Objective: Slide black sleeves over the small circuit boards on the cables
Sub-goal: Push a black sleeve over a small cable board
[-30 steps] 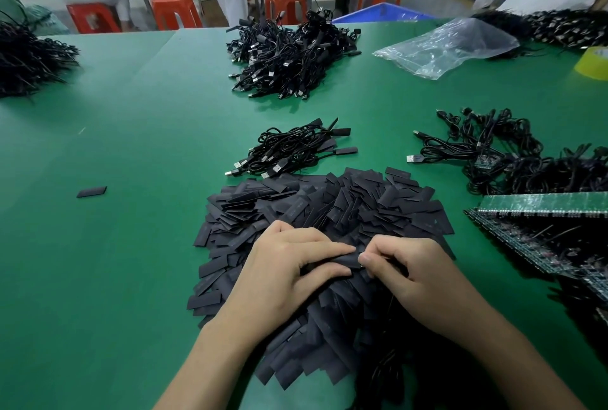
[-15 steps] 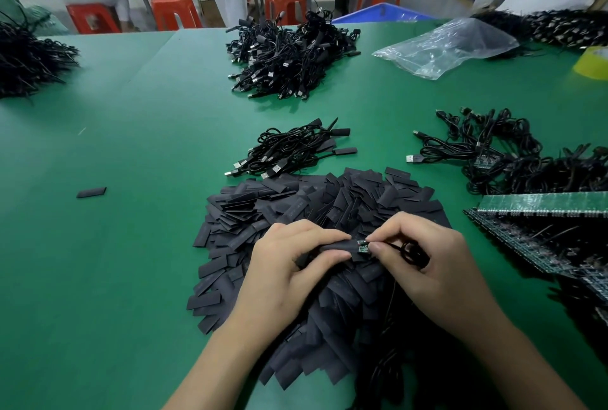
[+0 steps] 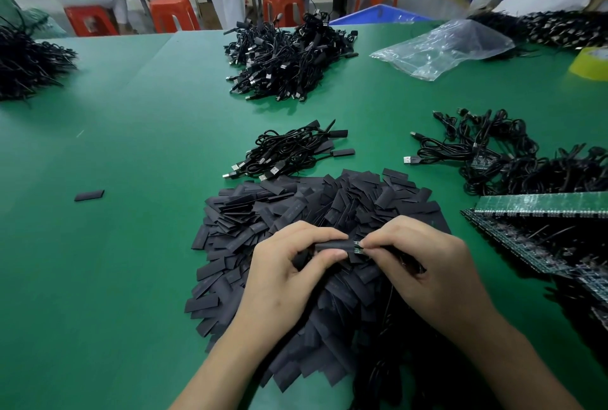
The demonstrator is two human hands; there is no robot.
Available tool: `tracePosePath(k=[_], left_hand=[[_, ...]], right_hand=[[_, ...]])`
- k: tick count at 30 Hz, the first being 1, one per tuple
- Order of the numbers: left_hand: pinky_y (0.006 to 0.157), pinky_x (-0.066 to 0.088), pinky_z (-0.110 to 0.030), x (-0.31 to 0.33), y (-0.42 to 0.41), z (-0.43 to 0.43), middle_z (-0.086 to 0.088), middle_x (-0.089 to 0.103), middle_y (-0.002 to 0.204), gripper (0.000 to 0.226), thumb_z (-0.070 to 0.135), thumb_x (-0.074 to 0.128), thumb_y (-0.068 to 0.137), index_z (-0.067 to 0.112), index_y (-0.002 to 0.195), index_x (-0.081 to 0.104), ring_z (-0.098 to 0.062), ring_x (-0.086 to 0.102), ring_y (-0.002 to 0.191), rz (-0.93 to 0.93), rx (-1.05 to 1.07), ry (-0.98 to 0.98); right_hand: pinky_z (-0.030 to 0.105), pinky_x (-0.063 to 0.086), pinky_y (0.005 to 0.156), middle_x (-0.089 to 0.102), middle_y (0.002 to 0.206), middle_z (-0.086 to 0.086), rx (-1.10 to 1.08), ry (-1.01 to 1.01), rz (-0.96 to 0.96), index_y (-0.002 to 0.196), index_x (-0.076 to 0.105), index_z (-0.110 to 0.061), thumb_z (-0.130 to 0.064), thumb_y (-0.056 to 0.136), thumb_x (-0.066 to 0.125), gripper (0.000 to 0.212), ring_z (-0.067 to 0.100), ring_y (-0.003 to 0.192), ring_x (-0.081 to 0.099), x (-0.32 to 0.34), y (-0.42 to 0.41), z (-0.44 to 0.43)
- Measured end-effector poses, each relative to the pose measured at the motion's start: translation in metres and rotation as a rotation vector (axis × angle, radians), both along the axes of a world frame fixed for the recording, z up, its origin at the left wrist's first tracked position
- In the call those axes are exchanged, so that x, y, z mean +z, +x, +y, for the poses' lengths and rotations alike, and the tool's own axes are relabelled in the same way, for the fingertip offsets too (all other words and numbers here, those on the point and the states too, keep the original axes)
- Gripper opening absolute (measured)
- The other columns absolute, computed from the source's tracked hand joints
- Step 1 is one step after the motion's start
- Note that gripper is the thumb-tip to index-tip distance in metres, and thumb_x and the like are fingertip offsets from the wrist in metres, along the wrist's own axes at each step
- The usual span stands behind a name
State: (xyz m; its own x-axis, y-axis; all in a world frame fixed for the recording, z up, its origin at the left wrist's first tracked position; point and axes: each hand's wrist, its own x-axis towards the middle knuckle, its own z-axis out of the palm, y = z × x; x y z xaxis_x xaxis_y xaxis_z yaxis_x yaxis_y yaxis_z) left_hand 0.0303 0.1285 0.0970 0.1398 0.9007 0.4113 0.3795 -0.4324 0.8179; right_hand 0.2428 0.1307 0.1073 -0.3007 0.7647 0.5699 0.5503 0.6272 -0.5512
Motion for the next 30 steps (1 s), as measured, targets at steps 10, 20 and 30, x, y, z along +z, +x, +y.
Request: tracePosePath(k=[10, 20, 30], left_hand=[[0.087, 0.052, -0.045, 0.000, 0.001, -0.001, 0.013, 0.073, 0.100, 0.016, 0.023, 0.075, 0.090, 0.022, 0.106, 0.079, -0.011, 0.069, 0.098, 0.034, 0.007, 0.034], [0.088, 0.051, -0.044, 0.000, -0.001, 0.000, 0.013, 0.072, 0.102, 0.018, 0.025, 0.075, 0.090, 0.023, 0.107, 0.079, -0.015, 0.068, 0.099, 0.045, 0.070, 0.095], [0.088, 0.049, -0.037, -0.006, 0.000, -0.002, 0.017, 0.071, 0.104, 0.019, 0.027, 0.076, 0.090, 0.027, 0.109, 0.079, -0.013, 0.066, 0.099, 0.081, 0.079, 0.158]], right_hand=[[0.016, 0.048, 0.077, 0.069, 0.093, -0.018, -0.031, -0.018, 0.053, 0.093, 0.074, -0.021, -0.016, 0.092, 0.072, 0.005, -0.001, 0.089, 0.066, -0.002, -0.006, -0.002], [0.011, 0.047, 0.076, 0.072, 0.088, -0.016, -0.153, -0.008, 0.134, 0.091, 0.077, -0.017, -0.018, 0.086, 0.076, 0.004, -0.003, 0.085, 0.067, -0.007, -0.010, -0.003], [0.011, 0.048, 0.077, 0.070, 0.089, -0.015, -0.117, 0.038, 0.134, 0.092, 0.077, -0.017, -0.022, 0.090, 0.073, 0.006, -0.004, 0.087, 0.066, -0.013, -0.011, -0.004]])
